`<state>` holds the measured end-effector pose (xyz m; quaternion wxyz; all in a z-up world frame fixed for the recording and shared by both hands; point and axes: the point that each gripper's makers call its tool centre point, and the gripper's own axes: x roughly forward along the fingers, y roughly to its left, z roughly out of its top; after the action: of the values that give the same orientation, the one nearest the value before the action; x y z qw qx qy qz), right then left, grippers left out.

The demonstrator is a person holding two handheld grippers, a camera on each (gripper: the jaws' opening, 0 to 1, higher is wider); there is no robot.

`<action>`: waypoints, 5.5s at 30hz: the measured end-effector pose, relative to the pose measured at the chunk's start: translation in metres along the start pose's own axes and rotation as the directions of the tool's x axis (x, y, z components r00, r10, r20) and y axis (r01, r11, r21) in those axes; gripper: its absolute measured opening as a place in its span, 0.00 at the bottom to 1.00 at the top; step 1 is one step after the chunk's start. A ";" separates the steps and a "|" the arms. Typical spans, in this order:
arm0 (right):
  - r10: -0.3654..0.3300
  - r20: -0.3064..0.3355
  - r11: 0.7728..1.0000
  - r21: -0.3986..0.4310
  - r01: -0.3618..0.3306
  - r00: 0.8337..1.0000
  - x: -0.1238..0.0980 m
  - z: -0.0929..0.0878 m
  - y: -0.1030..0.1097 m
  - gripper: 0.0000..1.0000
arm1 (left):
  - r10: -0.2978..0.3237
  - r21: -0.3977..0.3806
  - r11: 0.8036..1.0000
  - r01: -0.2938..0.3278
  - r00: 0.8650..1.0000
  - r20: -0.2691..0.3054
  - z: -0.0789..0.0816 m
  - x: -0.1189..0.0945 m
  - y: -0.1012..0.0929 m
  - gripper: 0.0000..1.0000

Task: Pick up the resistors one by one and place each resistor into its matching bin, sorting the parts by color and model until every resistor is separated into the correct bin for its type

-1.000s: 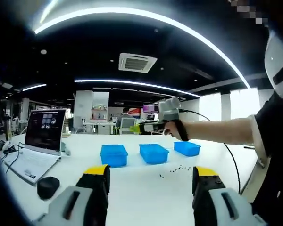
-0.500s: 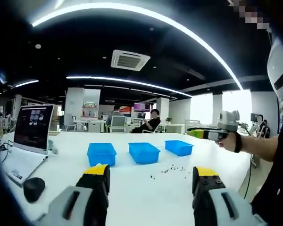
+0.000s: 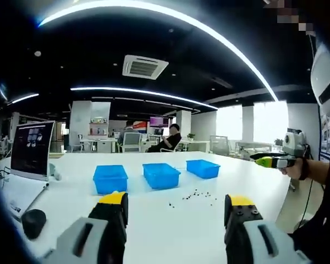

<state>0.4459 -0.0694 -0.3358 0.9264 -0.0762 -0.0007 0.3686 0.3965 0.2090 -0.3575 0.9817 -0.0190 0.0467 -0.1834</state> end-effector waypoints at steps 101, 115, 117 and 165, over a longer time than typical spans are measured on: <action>0.332 -0.915 -0.051 -0.257 -0.965 0.227 0.225 -0.125 0.105 0.06 | 0.049 -0.034 0.998 -0.052 0.995 -0.084 -0.034 -0.029 0.016 0.72; 0.601 -0.581 0.495 -0.269 -0.826 0.549 0.216 -0.032 0.099 0.06 | 0.054 -0.020 0.998 -0.055 0.997 -0.048 -0.021 -0.028 0.017 0.72; 0.626 -0.464 0.597 -0.230 -0.768 0.626 0.208 -0.012 0.094 0.06 | 0.063 -0.021 0.998 -0.063 0.997 -0.038 -0.017 -0.028 0.020 0.72; 0.235 -0.072 0.971 0.061 -0.231 0.969 0.431 0.067 0.084 0.27 | 0.202 -0.029 0.979 -0.201 0.979 0.035 0.006 -0.057 0.044 0.72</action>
<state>0.6989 0.2943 -0.3056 0.8777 -0.0661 0.0540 0.4715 0.3597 0.2710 -0.3495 0.9957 -0.0301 0.0321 -0.0821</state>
